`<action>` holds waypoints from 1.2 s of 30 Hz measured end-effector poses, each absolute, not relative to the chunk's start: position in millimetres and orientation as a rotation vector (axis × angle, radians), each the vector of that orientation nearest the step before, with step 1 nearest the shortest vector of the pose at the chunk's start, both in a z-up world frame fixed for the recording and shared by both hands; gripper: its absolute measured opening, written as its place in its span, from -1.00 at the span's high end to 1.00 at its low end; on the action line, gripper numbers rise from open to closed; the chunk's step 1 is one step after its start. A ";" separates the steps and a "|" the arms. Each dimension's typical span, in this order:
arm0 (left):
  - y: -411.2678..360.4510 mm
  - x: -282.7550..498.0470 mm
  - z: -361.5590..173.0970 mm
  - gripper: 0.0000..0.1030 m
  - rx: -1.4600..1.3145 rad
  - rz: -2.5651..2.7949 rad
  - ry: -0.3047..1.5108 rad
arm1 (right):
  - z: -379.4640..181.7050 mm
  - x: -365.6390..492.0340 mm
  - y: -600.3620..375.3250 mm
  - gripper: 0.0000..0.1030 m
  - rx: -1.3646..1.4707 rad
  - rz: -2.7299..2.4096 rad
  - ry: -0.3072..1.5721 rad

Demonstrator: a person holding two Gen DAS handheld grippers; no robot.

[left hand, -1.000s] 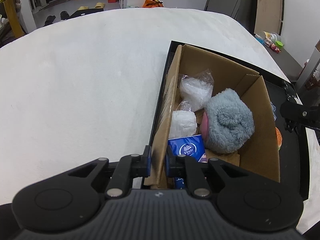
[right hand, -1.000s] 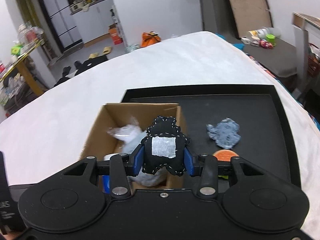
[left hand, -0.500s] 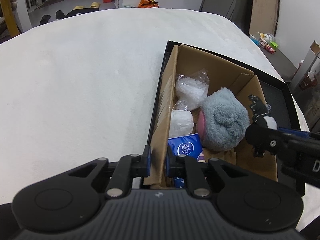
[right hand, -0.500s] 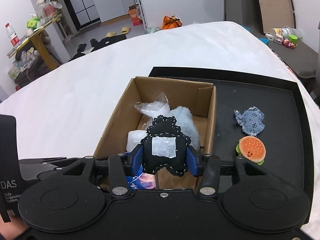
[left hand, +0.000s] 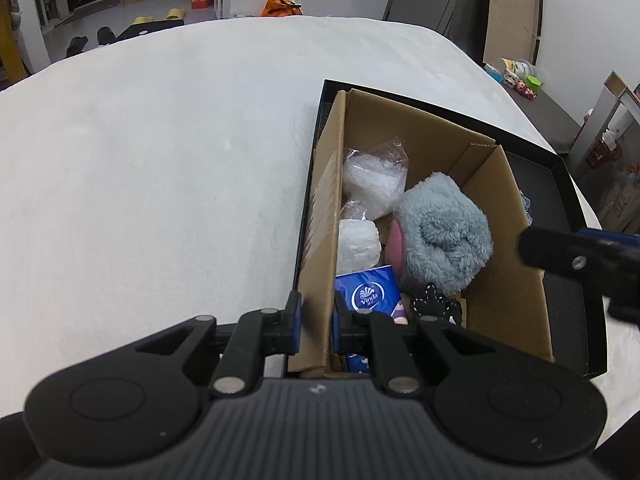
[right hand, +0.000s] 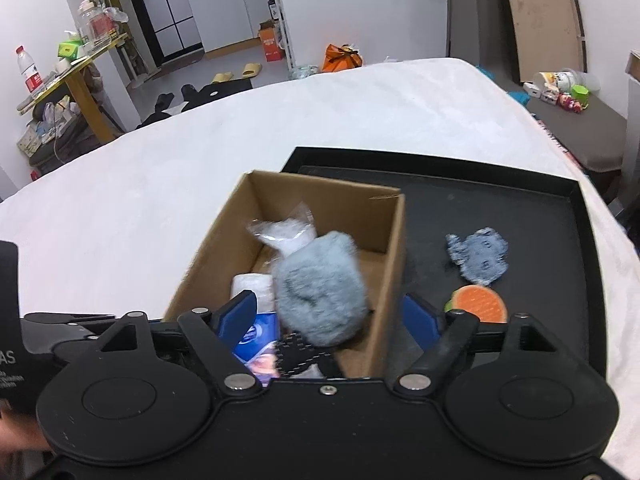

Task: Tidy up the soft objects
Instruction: 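Move the right tool to the burger plush and grasp it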

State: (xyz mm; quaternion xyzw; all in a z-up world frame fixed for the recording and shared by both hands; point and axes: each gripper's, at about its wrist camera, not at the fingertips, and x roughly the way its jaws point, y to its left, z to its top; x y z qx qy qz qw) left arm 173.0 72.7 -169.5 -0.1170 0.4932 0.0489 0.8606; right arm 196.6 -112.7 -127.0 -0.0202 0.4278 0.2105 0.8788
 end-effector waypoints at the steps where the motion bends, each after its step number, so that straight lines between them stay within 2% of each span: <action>1: 72.1 174.4 -169.3 0.74 -0.245 0.106 1.038 | -126.9 199.3 -117.6 -0.54 -0.039 0.441 0.894; 8: 61.5 182.3 -166.2 0.74 -0.210 0.153 1.054 | -133.6 211.2 -141.5 -0.54 -0.096 0.439 0.911; 15: 51.9 187.4 -165.2 0.65 -0.167 0.167 1.067 | -135.2 220.0 -162.9 -0.54 -0.085 0.486 0.913; 26: 41.5 197.1 -166.2 0.04 -0.131 0.210 1.091 | -166.5 245.3 -198.4 -0.54 -0.038 0.467 0.958; 36: 35.1 207.8 -165.3 -0.21 -0.088 0.274 1.094 | -197.5 264.7 -212.2 -0.54 -0.002 0.408 1.006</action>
